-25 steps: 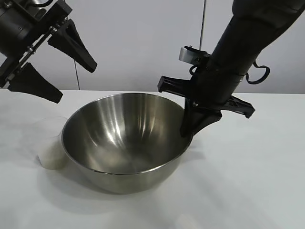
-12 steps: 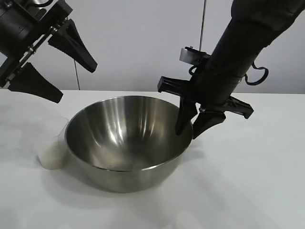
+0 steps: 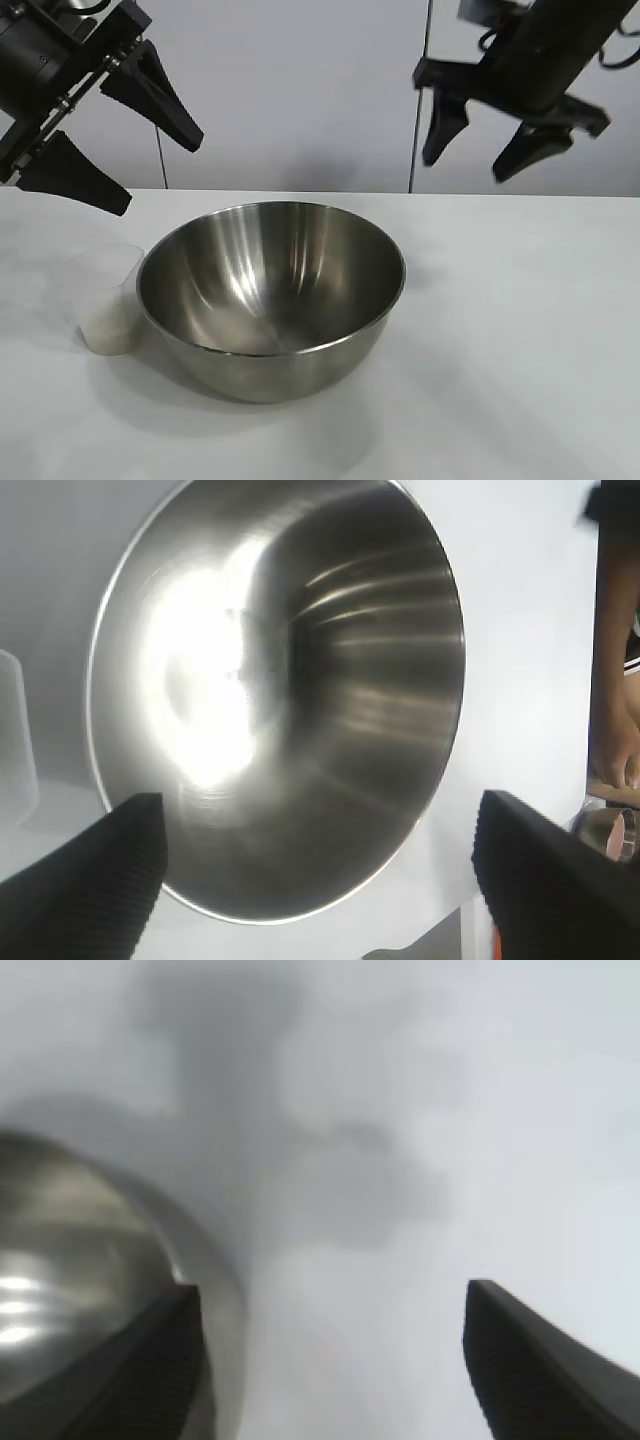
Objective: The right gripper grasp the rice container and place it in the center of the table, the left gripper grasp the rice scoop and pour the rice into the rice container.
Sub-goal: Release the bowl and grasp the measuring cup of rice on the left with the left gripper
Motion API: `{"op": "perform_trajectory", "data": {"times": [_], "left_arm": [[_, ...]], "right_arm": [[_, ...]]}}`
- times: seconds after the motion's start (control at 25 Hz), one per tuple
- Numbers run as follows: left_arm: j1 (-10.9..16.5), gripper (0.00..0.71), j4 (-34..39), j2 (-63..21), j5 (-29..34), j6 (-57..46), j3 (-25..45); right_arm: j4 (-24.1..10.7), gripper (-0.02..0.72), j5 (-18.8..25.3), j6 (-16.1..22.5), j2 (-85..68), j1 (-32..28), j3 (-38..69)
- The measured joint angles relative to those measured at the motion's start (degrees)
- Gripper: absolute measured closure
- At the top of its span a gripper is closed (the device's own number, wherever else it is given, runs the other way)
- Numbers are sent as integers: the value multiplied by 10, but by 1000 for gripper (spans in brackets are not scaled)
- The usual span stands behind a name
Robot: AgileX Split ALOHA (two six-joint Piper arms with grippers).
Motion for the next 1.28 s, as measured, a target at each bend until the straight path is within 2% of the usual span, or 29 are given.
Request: {"op": "perform_trajectory", "data": {"times": [0.12,0.24,0.4,0.48,0.56,0.64,0.96,1.12,1.28], "left_arm": [[0,107,0,0,-4,0,0],[0,107,0,0,-6,0,0],[0,107,0,0,-6,0,0],[0,107,0,0,-6,0,0],[0,107,0,0,-6,0,0],[0,107,0,0,-6,0,0],[0,107,0,0,-7,0,0],[0,107,0,0,-7,0,0],[0,107,0,0,-8,0,0]], "right_arm": [[-72,198,12,0,-18,-39,-24],[-145,215,49,13,-61,-86,-27],[-213,273,113,31,-149,-150,-27],[-225,286,144,40,-211,-176,-27],[-224,293,168,45,-273,-192,-27],[-206,295,188,46,-368,-192,-27],[-65,295,243,-6,-712,-176,-34],[-46,295,239,-12,-844,-176,5],[-42,295,240,-13,-948,-158,122]]}}
